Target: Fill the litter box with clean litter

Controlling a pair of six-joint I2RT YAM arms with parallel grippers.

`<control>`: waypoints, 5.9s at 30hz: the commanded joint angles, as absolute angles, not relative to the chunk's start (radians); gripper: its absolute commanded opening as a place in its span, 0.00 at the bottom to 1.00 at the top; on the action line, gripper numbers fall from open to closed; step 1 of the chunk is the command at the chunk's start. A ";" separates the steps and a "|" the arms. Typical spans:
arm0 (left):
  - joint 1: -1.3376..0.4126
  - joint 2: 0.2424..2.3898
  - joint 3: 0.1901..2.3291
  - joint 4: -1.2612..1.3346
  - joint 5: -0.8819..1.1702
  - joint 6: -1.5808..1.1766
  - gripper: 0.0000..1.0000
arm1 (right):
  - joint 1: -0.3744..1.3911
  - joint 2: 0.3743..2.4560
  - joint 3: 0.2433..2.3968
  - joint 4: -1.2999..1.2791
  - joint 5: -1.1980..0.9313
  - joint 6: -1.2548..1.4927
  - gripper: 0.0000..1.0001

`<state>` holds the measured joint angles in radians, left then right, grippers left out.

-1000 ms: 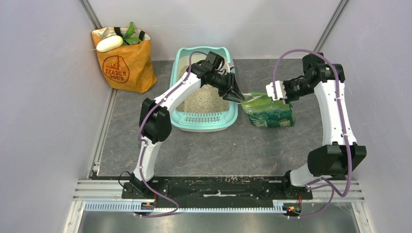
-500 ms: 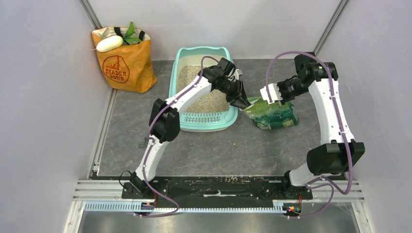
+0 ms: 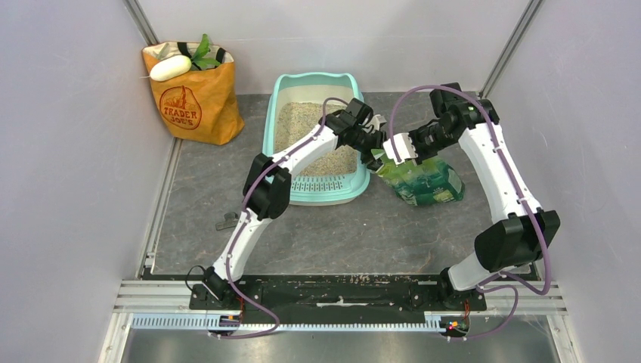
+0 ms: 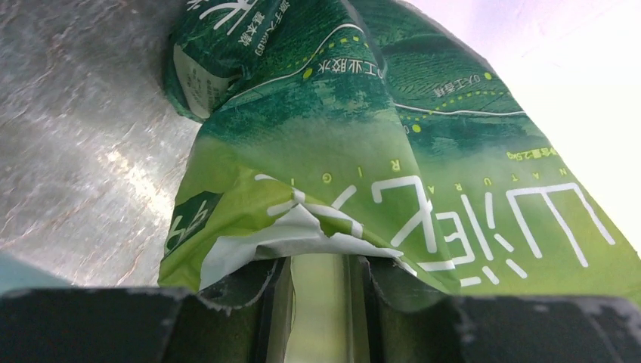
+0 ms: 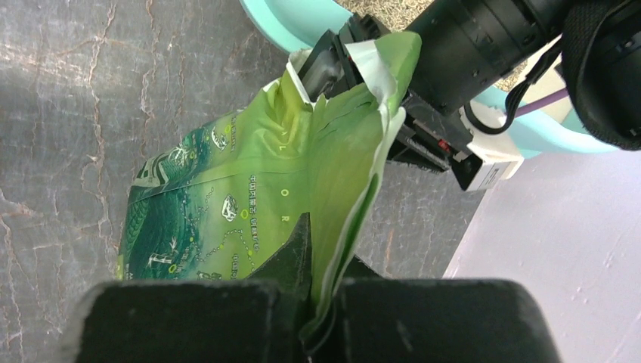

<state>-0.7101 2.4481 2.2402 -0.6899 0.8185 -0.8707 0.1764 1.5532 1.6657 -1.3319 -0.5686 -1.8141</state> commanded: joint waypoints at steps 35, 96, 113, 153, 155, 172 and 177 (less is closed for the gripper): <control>-0.542 2.121 1.705 0.367 1.225 -1.372 0.02 | -0.033 1.527 1.834 -1.192 -0.805 -1.635 0.00; -0.168 1.912 1.264 1.035 1.345 -1.776 0.02 | 0.093 1.705 1.985 -1.150 -0.761 -1.600 0.00; 0.041 1.731 1.268 0.130 1.289 -1.097 0.02 | 0.098 1.724 2.003 -1.168 -0.731 -1.603 0.00; -0.362 1.791 1.888 -0.955 0.111 0.355 0.02 | 0.012 1.600 1.836 -1.112 -0.693 -1.529 0.00; -0.378 1.757 1.839 -0.923 0.050 0.385 0.02 | 0.011 1.595 1.826 -1.110 -0.693 -1.527 0.00; -0.322 1.199 1.269 -0.823 0.934 0.162 0.02 | -0.044 1.522 1.736 -1.068 -0.711 -1.322 0.00; -0.321 1.053 0.964 -0.584 1.016 -0.065 0.02 | -0.044 1.524 1.749 -1.089 -0.715 -1.329 0.00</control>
